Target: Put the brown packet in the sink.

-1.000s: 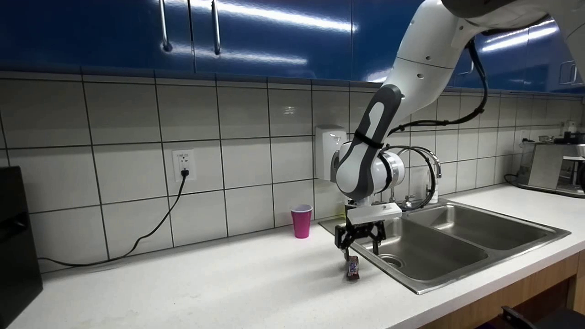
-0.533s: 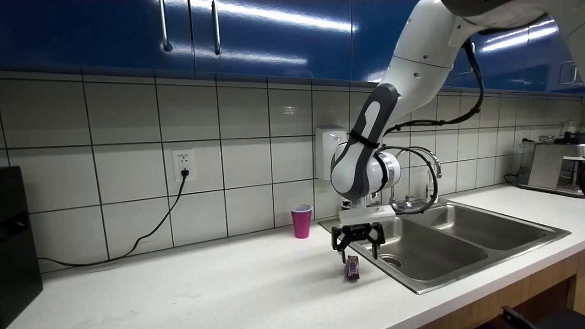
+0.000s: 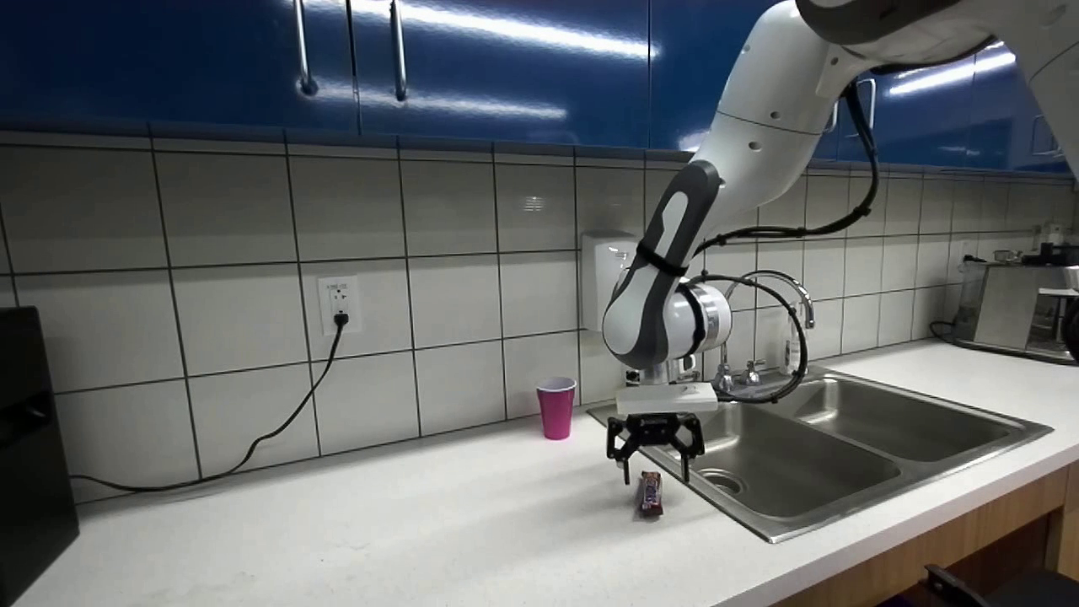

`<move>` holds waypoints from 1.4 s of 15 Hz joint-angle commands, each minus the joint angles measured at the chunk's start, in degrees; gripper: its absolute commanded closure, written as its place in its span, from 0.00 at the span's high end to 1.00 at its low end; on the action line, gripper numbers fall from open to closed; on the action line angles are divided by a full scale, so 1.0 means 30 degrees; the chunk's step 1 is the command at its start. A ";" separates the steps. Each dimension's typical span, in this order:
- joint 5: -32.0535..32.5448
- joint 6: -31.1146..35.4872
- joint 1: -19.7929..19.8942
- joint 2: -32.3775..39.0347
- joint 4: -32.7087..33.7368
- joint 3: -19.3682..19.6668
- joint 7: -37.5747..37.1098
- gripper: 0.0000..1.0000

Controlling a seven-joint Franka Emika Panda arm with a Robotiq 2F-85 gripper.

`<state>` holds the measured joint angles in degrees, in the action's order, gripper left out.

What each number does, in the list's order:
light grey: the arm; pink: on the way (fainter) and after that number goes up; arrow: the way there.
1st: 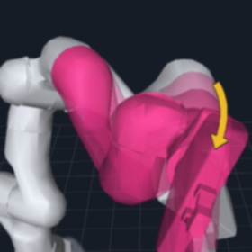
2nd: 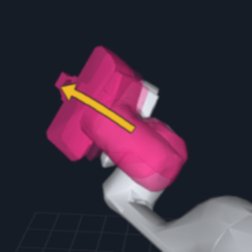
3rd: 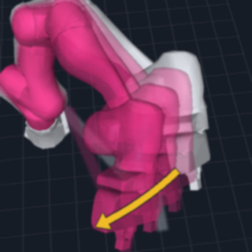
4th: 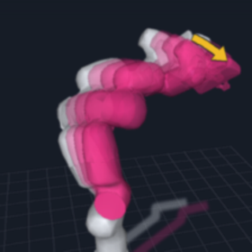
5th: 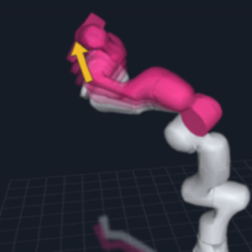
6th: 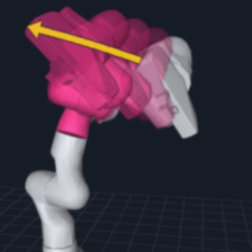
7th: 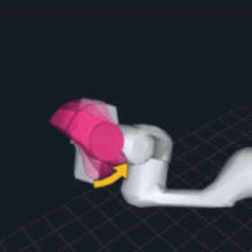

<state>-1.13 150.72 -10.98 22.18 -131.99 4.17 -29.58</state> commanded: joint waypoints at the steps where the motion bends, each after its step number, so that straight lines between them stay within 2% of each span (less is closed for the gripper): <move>1: -0.0469 -0.0291 0.0020 0.0958 0.1150 -0.0081 -0.0626 1.00; 8: -0.0571 -0.0511 -0.0091 0.2026 0.2288 0.0127 -0.1046 1.00; 21: -0.0649 -0.0723 -0.0022 0.2306 0.2460 0.0469 -0.1487 0.98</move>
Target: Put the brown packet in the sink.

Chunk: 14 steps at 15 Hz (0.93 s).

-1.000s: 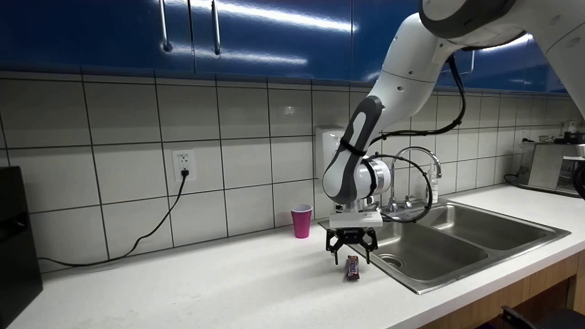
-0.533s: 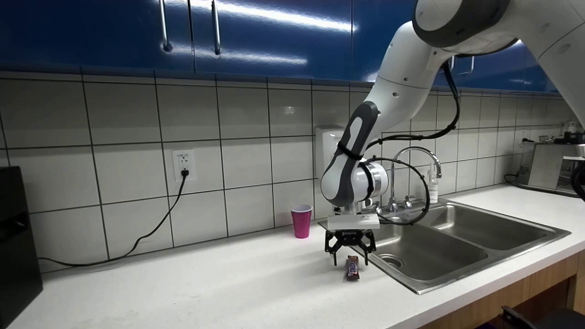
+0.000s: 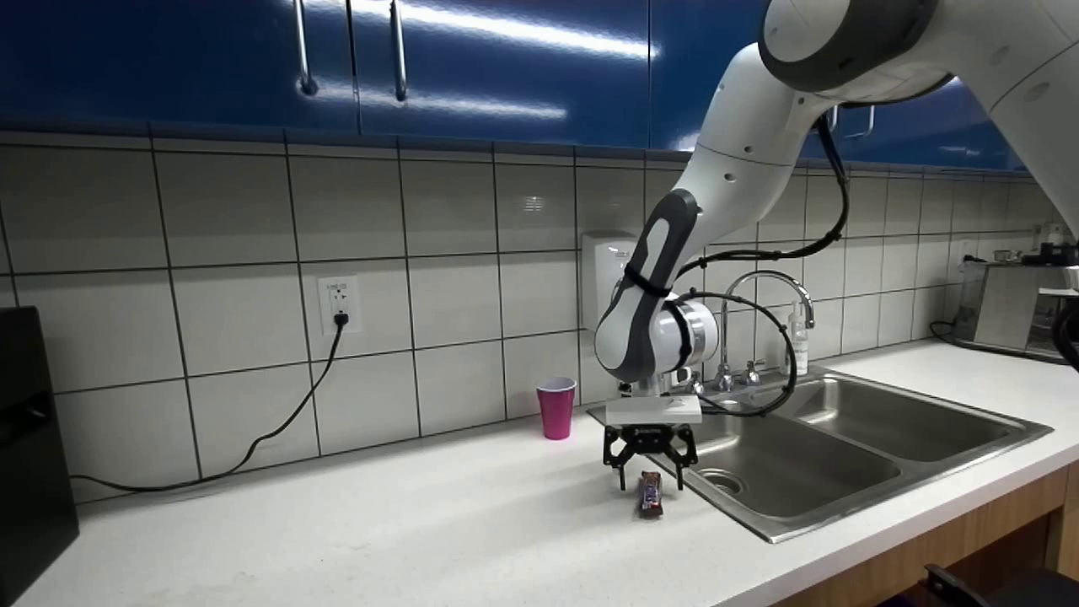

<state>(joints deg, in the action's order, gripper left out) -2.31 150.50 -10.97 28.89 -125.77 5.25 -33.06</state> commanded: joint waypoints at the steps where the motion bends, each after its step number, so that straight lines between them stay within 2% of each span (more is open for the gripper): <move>1: -0.0279 -0.0660 0.0018 0.0095 0.0391 0.0075 -0.0258 0.74; 3: -0.0282 -0.0670 0.0040 0.0115 0.0372 0.0042 -0.0177 0.71; 11: -0.0256 -0.0634 0.0060 0.0065 0.0390 -0.0058 0.0020 0.08; 14: -0.0293 -0.0682 0.0129 0.0069 0.0378 -0.0086 0.0105 0.06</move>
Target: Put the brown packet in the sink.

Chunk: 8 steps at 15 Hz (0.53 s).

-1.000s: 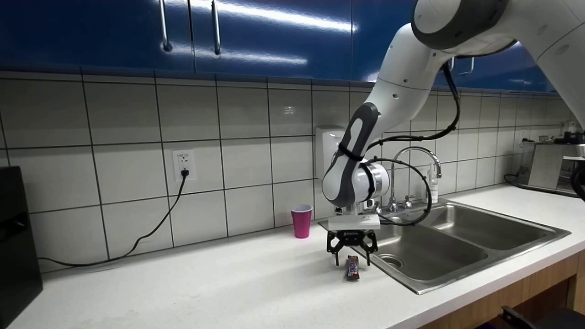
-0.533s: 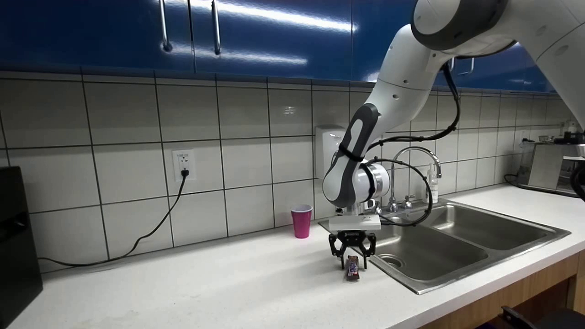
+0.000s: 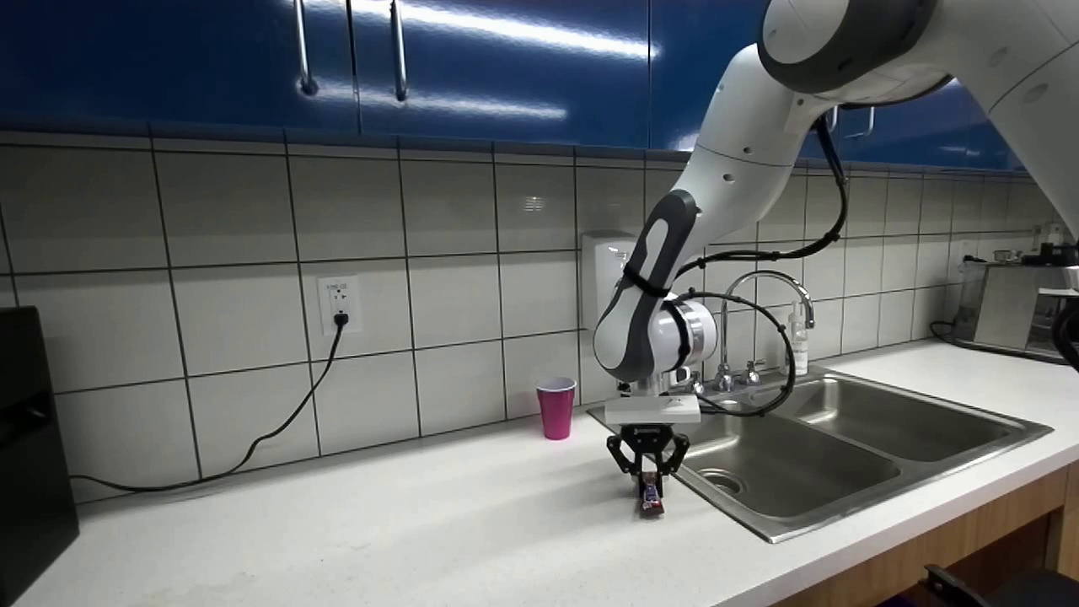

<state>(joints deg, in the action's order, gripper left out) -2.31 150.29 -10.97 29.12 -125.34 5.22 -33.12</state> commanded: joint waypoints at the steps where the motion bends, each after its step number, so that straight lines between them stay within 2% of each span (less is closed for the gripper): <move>1: -0.0260 -0.0664 0.0121 -0.0059 0.0217 -0.0065 0.0147 0.06; 8: 0.0440 -0.0655 -0.0369 -0.1237 -0.0379 0.0241 -0.0019 0.06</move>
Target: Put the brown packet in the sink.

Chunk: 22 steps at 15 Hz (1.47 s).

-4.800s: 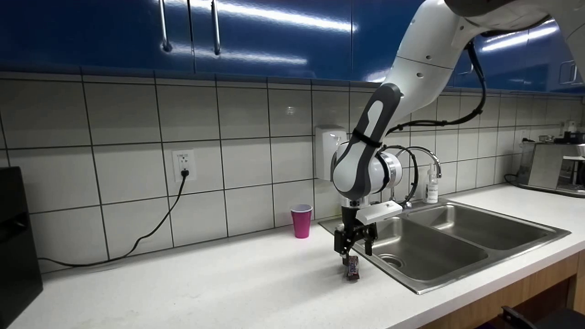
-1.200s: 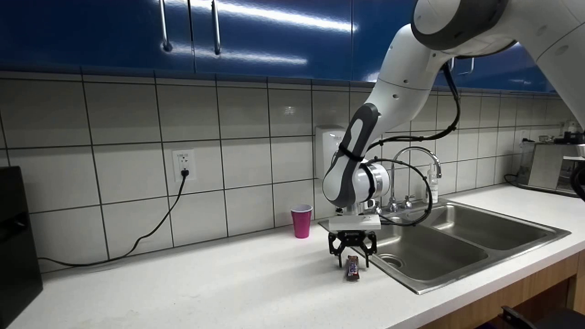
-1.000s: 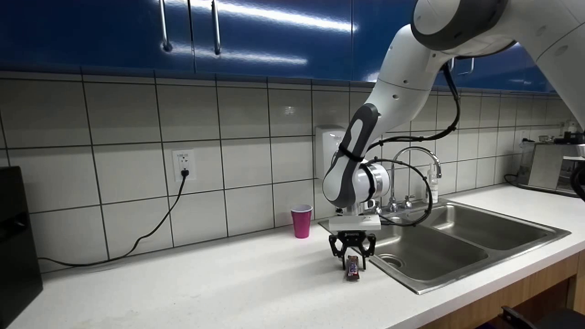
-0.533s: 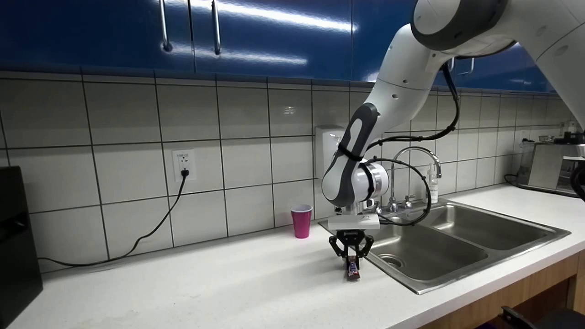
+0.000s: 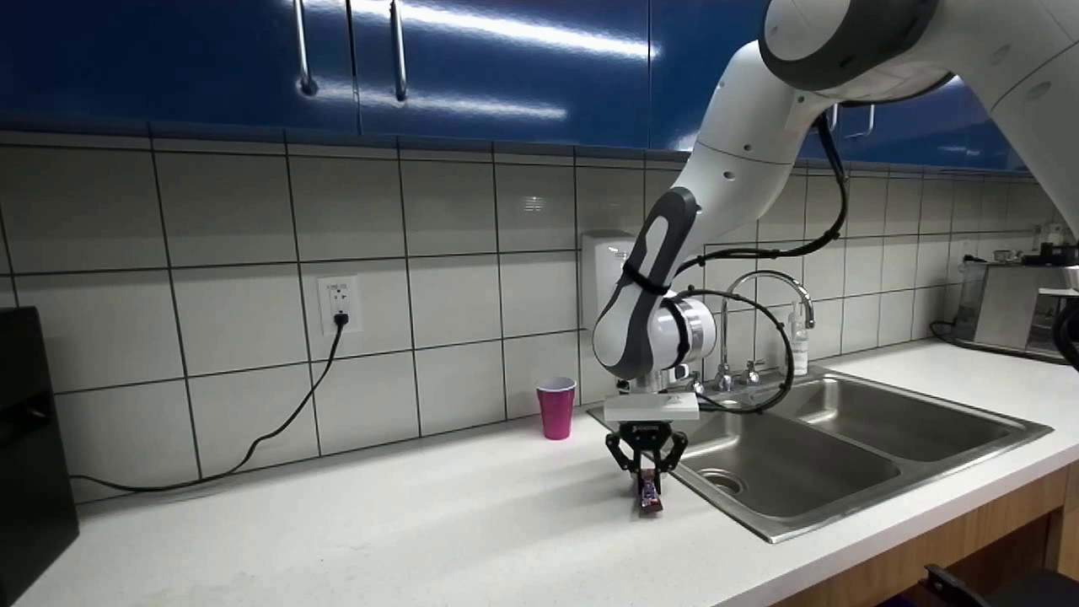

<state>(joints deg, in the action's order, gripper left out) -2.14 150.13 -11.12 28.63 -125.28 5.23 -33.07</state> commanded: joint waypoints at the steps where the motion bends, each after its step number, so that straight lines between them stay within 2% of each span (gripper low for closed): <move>1: 0.0505 -0.0618 -0.0387 -0.1326 -0.0501 0.0281 -0.0062 0.06; 6: 0.0718 -0.0841 -0.0092 -0.2226 -0.0724 0.0094 0.0696 0.06; 11: 0.1454 -0.0383 0.0876 -0.2534 -0.0956 0.0034 0.4359 0.06; 16: 0.2128 0.0708 0.2228 -0.2696 -0.1370 0.0234 0.7069 0.06; 22: 0.1202 0.1528 0.4438 -0.2667 -0.1535 0.0115 0.9457 0.06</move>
<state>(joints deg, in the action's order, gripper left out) 2.96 153.37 -1.19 22.48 -128.29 6.29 -8.97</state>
